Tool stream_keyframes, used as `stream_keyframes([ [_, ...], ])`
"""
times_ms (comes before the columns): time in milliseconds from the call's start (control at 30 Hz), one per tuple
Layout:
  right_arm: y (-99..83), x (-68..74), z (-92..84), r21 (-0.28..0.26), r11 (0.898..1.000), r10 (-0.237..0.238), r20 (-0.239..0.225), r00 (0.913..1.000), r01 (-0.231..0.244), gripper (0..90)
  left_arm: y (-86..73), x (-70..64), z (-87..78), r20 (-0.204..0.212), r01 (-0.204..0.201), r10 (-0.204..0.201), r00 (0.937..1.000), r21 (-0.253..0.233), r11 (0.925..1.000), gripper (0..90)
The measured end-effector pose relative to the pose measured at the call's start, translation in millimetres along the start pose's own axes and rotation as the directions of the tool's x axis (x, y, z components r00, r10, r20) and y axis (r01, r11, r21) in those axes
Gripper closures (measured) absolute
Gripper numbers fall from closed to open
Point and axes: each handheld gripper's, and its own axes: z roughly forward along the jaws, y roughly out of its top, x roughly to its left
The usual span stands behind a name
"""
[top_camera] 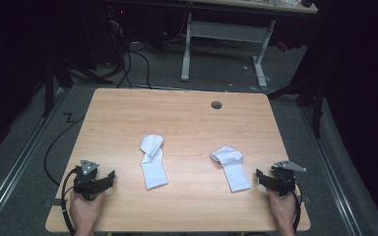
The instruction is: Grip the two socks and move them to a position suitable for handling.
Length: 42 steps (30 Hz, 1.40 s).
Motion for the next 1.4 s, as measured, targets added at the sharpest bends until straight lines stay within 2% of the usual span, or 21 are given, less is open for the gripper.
stream_keyframes([
  [467,-0.5,-3.5,-0.6,-0.009,1.000,0.014,-0.026,0.9996,-0.014,33.5,-0.1,-0.2,0.1,-0.003,-0.002,0.002,1.0000,-0.001,1.0000,29.7],
  [700,-0.8,-6.9,-1.2,-0.015,0.999,0.046,-0.051,0.9976,-0.047,33.5,0.2,-0.1,0.1,-0.003,-0.001,0.001,1.0000,0.001,1.0000,29.6],
  [900,-0.4,-3.5,-0.4,-0.010,1.000,0.013,-0.028,0.9995,-0.014,33.2,0.4,0.1,-0.2,-0.001,-0.003,0.003,1.0000,-0.006,1.0000,34.8],
  [1033,-0.1,-1.3,0.0,-0.006,1.000,0.002,-0.013,0.9999,-0.002,33.1,3.3,2.1,-0.7,0.010,-0.005,0.005,0.9999,0.017,0.9998,34.9],
  [1100,0.2,0.2,0.5,-0.001,1.000,-0.015,-0.003,0.9999,0.015,33.0,4.2,2.9,0.2,0.037,0.032,-0.033,0.9988,0.006,0.9995,34.9],
  [1133,0.3,0.7,0.5,0.001,1.000,-0.016,-0.002,0.9999,0.016,32.9,4.6,2.5,0.4,0.041,0.035,-0.035,0.9985,0.006,0.9994,35.2],
  [1200,0.2,0.8,0.5,0.001,1.000,-0.016,-0.003,0.9999,0.016,32.8,6.7,-0.3,1.4,0.049,0.035,-0.035,0.9982,0.007,0.9994,36.4],
  [1400,0.2,0.9,0.4,0.002,1.000,-0.016,-0.004,0.9999,0.016,32.8,14.0,-8.6,4.3,0.066,0.000,0.000,0.9978,0.006,1.0000,40.2],
])
